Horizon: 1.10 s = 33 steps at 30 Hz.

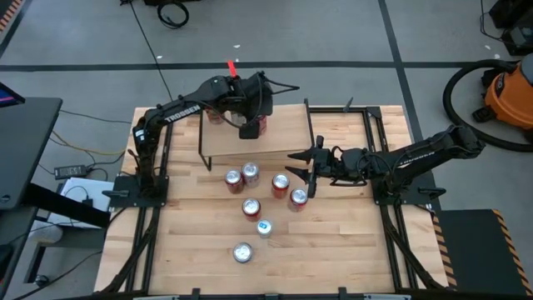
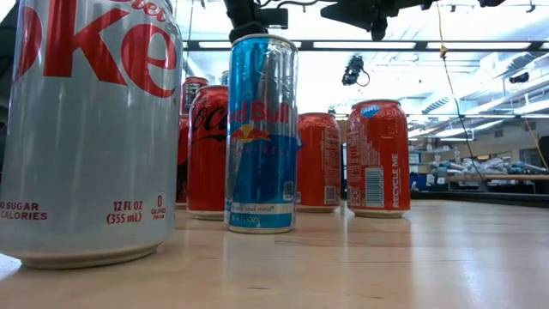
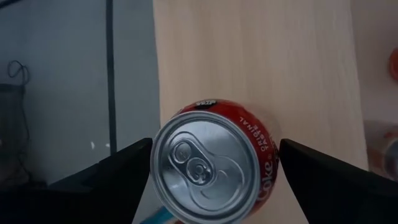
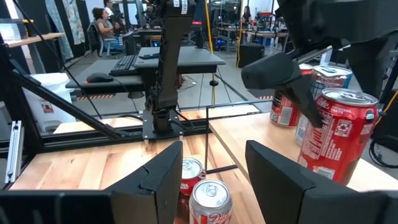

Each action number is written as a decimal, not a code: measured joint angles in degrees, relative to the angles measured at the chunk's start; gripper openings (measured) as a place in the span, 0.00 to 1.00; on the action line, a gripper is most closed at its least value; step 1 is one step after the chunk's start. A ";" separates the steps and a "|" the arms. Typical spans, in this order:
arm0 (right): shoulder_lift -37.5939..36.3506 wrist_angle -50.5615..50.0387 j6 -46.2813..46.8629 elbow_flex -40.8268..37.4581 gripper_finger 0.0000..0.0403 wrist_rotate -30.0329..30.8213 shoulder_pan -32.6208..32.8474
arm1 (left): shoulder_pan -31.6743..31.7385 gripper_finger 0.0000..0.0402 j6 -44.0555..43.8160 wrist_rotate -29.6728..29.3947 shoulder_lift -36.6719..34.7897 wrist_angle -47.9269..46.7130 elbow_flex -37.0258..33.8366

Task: Place canned beverage on shelf
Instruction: Put the red black soda can on the shelf

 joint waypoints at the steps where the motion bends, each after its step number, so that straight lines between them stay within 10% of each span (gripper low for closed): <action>1: 0.00 0.00 0.00 0.00 0.46 0.02 0.00 | 0.00 0.89 0.26 -0.06 -0.01 0.49 0.00; 33: 0.02 0.69 0.02 0.01 0.46 -0.22 0.04 | 4.00 0.89 4.83 1.44 -0.07 5.80 0.02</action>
